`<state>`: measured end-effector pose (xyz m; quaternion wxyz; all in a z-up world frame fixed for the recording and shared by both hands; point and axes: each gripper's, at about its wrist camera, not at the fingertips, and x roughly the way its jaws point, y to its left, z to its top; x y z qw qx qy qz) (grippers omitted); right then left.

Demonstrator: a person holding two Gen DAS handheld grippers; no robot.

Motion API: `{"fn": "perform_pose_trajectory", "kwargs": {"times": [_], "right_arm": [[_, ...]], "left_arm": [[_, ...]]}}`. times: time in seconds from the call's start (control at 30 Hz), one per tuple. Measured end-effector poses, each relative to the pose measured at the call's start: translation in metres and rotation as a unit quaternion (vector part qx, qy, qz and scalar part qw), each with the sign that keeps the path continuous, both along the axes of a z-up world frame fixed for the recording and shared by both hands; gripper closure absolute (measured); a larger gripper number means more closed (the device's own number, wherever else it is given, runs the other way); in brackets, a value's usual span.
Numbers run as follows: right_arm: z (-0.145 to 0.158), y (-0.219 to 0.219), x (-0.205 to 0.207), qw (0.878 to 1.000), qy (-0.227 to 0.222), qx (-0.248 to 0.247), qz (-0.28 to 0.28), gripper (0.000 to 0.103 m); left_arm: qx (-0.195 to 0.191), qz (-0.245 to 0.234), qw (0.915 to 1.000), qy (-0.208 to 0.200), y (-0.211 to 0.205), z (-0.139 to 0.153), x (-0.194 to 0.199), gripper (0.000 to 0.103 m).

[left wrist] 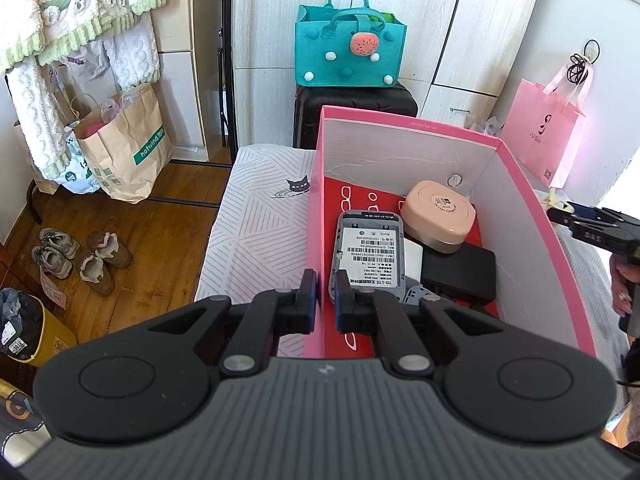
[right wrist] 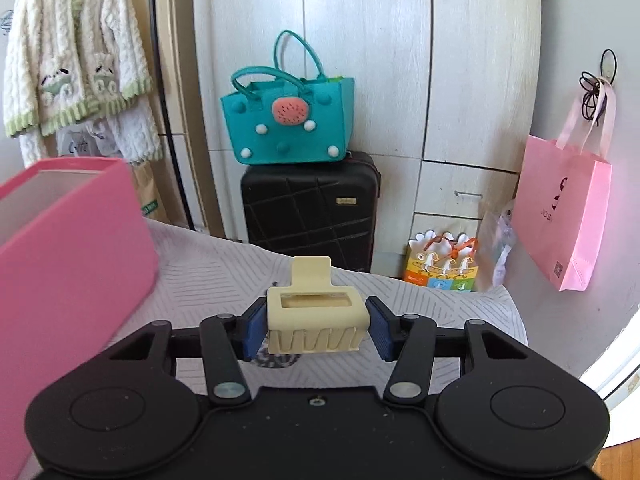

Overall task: Organize rigid objects
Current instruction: 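Carry the cream hair clip into the pink box and release it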

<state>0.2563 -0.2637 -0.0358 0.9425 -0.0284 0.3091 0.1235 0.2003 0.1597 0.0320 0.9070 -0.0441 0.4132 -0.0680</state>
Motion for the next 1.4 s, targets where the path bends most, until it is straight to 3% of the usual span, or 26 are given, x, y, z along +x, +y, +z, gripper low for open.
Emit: {"fn": "perform_pose_trajectory", "kwargs": {"times": [0.17, 0.27, 0.4, 0.5, 0.63, 0.8, 0.93, 1.13, 1.4], "right_arm": [[0.039, 0.02, -0.034, 0.997, -0.024, 0.046, 0.059, 0.046], [0.064, 0.037, -0.054, 0.988, -0.028, 0.094, 0.119, 0.045], [0.085, 0.065, -0.067, 0.967, 0.013, 0.164, 0.194, 0.045], [0.09, 0.095, -0.067, 0.952, 0.063, 0.185, 0.235, 0.045], [0.086, 0.136, -0.062, 0.934, 0.123, 0.179, 0.282, 0.046], [0.074, 0.189, -0.063, 0.929, 0.154, 0.118, 0.315, 0.046], [0.062, 0.219, -0.058, 0.92, 0.183, 0.099, 0.333, 0.046], [0.049, 0.241, -0.055, 0.922, 0.207, 0.071, 0.321, 0.044], [0.067, 0.206, -0.058, 0.947, 0.163, 0.106, 0.256, 0.038]], "left_arm": [[-0.001, 0.001, 1.0, -0.001, 0.0, 0.0, 0.0, 0.097], [-0.001, 0.001, 1.0, -0.001, 0.0, 0.0, 0.0, 0.097], [-0.003, 0.001, 1.0, -0.001, 0.0, -0.001, -0.001, 0.097], [-0.006, 0.001, 1.0, -0.001, 0.0, -0.001, -0.001, 0.097], [-0.008, -0.001, 1.0, -0.001, 0.001, -0.001, 0.0, 0.097], [-0.014, -0.006, 0.9999, -0.002, 0.004, -0.002, 0.0, 0.097], [-0.019, -0.009, 0.9998, -0.002, 0.006, -0.003, 0.001, 0.097], [-0.028, -0.012, 0.9995, -0.002, 0.009, -0.004, 0.0, 0.097], [-0.036, -0.011, 0.9993, -0.004, 0.013, -0.004, -0.001, 0.097]]}}
